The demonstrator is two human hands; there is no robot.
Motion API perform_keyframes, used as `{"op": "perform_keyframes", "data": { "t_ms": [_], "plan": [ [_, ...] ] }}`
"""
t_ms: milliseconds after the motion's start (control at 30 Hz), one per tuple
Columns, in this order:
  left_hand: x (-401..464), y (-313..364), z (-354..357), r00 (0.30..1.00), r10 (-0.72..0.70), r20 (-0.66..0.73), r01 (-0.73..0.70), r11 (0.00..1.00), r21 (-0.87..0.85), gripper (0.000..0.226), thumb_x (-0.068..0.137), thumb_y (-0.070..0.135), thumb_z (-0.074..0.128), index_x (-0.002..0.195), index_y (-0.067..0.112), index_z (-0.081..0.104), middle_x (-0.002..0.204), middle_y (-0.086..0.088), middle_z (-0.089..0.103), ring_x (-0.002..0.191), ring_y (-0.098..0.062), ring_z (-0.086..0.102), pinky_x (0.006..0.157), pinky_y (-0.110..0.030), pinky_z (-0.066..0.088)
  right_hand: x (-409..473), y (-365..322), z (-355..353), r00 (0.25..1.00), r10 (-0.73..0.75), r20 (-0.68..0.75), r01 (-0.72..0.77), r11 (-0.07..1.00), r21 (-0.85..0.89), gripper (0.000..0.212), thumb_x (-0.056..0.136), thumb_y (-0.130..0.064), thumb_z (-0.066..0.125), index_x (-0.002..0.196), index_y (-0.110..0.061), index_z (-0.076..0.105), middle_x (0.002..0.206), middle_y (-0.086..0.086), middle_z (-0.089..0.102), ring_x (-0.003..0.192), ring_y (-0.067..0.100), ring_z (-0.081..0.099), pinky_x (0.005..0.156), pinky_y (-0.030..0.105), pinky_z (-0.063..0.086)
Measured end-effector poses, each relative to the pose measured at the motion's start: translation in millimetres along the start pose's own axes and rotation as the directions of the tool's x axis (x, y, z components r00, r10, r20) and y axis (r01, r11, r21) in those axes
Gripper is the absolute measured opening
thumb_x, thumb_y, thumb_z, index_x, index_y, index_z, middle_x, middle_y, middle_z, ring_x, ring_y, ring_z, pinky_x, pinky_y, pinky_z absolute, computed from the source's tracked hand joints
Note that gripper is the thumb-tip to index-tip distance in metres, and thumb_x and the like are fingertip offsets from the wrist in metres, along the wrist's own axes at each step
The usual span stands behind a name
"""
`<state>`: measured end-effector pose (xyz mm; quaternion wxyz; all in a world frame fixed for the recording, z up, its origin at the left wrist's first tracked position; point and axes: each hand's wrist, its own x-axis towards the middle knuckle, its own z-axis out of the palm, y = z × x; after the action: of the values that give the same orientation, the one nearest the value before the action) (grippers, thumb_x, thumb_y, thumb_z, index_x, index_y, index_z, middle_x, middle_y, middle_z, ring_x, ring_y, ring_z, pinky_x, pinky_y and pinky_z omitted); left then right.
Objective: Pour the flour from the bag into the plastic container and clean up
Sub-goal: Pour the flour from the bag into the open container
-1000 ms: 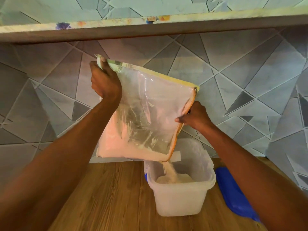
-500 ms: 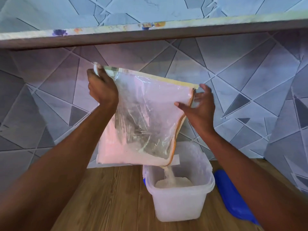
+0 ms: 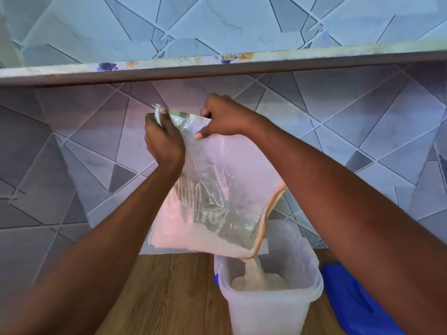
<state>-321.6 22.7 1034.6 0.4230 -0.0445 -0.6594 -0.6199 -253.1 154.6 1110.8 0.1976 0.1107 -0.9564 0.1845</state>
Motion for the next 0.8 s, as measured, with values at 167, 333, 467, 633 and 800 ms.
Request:
{"op": "perform_keyframes", "data": {
  "t_ms": [167, 333, 467, 633, 800],
  "plan": [
    [7, -6, -5, 0.998, -0.012, 0.054, 0.017, 0.996, -0.091, 0.030, 0.104, 0.048, 0.041, 0.101, 0.022, 0.054, 0.091, 0.005, 0.063, 0.083, -0.014, 0.065, 0.071, -0.026, 0.052, 19, -7, 26, 0.996, 0.046, -0.075, -0.043, 0.998, 0.039, 0.038, 0.082, -0.031, 0.081, 0.070, -0.023, 0.046, 0.081, 0.001, 0.051, 0.073, 0.020, 0.054, 0.062, 0.026, 0.036],
    [16, -18, -28, 0.988, -0.081, 0.132, 0.101, 0.983, -0.153, 0.021, 0.105, 0.048, 0.040, 0.098, 0.031, 0.052, 0.094, 0.008, 0.062, 0.093, -0.017, 0.068, 0.082, -0.029, 0.058, 25, -21, 53, 0.973, 0.037, -0.226, -0.042, 0.999, -0.017, 0.024, 0.087, -0.043, 0.074, 0.095, -0.024, 0.060, 0.109, 0.005, 0.063, 0.094, 0.024, 0.059, 0.074, 0.030, 0.038],
    [16, -40, -64, 0.942, -0.149, 0.300, 0.223, 0.948, -0.228, 0.027, 0.104, 0.049, 0.038, 0.098, 0.030, 0.056, 0.106, -0.011, 0.067, 0.102, -0.032, 0.069, 0.089, -0.046, 0.060, 30, -30, 66, 0.970, -0.010, -0.244, 0.001, 0.999, -0.040, 0.024, 0.088, -0.045, 0.072, 0.098, -0.025, 0.063, 0.111, 0.005, 0.063, 0.101, 0.027, 0.059, 0.076, 0.031, 0.037],
    [-39, -127, -109, 0.825, -0.433, 0.364, 0.500, 0.859, -0.111, 0.044, 0.108, 0.043, 0.033, 0.107, 0.014, 0.067, 0.109, -0.009, 0.071, 0.097, -0.024, 0.069, 0.086, -0.036, 0.055, 32, -36, 72, 0.964, -0.021, -0.264, 0.003, 0.998, -0.067, 0.027, 0.089, -0.044, 0.072, 0.102, -0.022, 0.067, 0.102, 0.002, 0.060, 0.087, 0.021, 0.053, 0.074, 0.031, 0.036],
    [-95, -198, -133, 0.435, -0.820, 0.372, 0.862, 0.499, 0.090, 0.035, 0.107, 0.025, 0.042, 0.122, 0.002, 0.063, 0.124, -0.021, 0.065, 0.112, -0.037, 0.061, 0.113, -0.054, 0.041, 34, -35, 73, 0.960, -0.005, -0.282, -0.019, 0.996, -0.082, 0.026, 0.088, -0.043, 0.073, 0.102, -0.020, 0.071, 0.106, 0.006, 0.067, 0.088, 0.021, 0.056, 0.073, 0.033, 0.037]
  ]
}}
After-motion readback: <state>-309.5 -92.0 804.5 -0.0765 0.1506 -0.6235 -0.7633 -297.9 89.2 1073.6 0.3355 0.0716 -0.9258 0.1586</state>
